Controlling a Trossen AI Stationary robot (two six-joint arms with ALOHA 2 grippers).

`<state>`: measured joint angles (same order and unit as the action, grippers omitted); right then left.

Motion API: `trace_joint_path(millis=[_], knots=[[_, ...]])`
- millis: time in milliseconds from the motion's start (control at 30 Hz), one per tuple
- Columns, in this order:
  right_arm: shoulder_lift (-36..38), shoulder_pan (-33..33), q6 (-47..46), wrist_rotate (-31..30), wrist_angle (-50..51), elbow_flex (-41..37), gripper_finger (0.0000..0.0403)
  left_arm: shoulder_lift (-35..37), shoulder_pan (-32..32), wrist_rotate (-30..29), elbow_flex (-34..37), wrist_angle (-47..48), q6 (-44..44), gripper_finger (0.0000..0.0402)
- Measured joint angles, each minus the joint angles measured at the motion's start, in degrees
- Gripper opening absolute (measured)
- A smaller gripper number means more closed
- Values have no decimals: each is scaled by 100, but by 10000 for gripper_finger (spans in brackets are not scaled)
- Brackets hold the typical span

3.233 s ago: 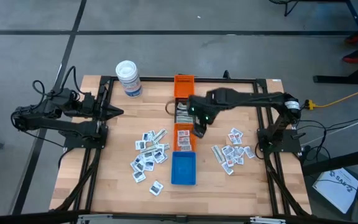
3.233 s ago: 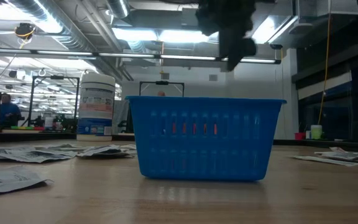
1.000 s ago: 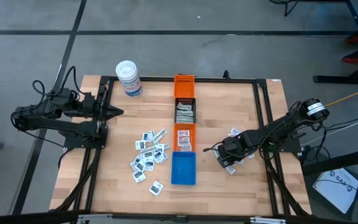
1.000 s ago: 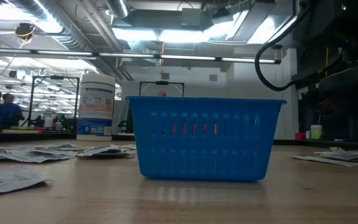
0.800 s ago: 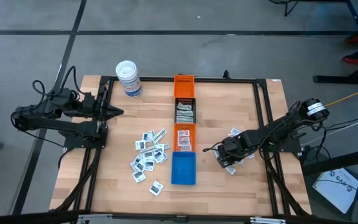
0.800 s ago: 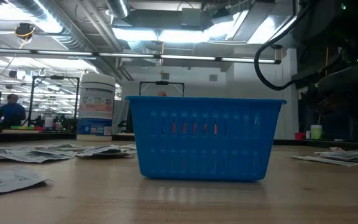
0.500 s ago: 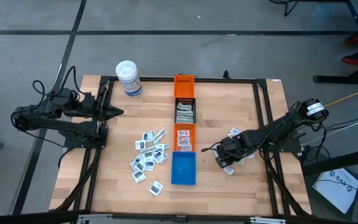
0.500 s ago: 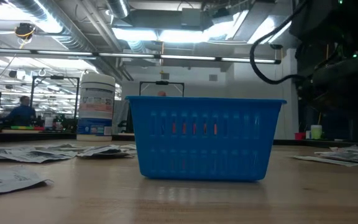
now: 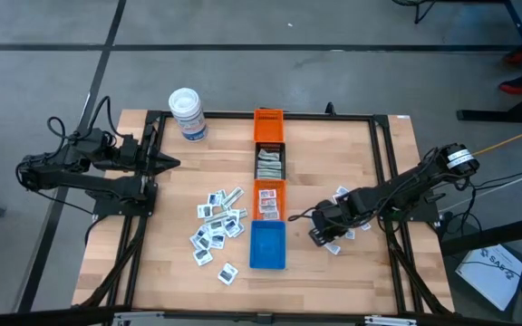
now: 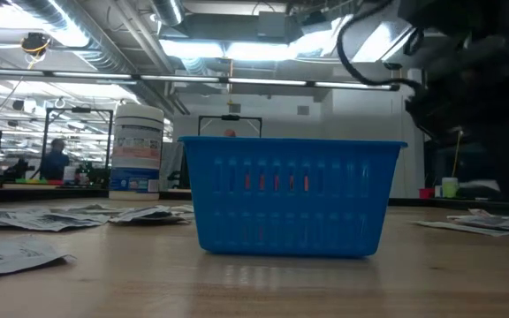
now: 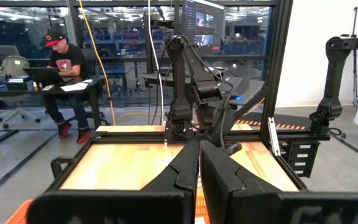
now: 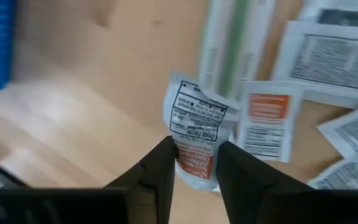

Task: Pick & Place First Aid Supplies
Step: Put the orange ointment pack into the bottom orange bin

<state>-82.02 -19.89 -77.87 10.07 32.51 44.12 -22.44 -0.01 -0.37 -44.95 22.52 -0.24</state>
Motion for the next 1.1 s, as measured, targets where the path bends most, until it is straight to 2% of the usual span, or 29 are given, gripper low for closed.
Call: trace_joint_path(millis=[333,733,1100], knots=[[0,407,820,-6,9,702,112,0,2,-1,0,0,-1,8],[-3,1014,2079,-330,13,1523,112,-1,2,0,0,0,-1,13],[-779,1540,3846,-293,12,2605,112,-2,0,-1,0,0,1,13]])
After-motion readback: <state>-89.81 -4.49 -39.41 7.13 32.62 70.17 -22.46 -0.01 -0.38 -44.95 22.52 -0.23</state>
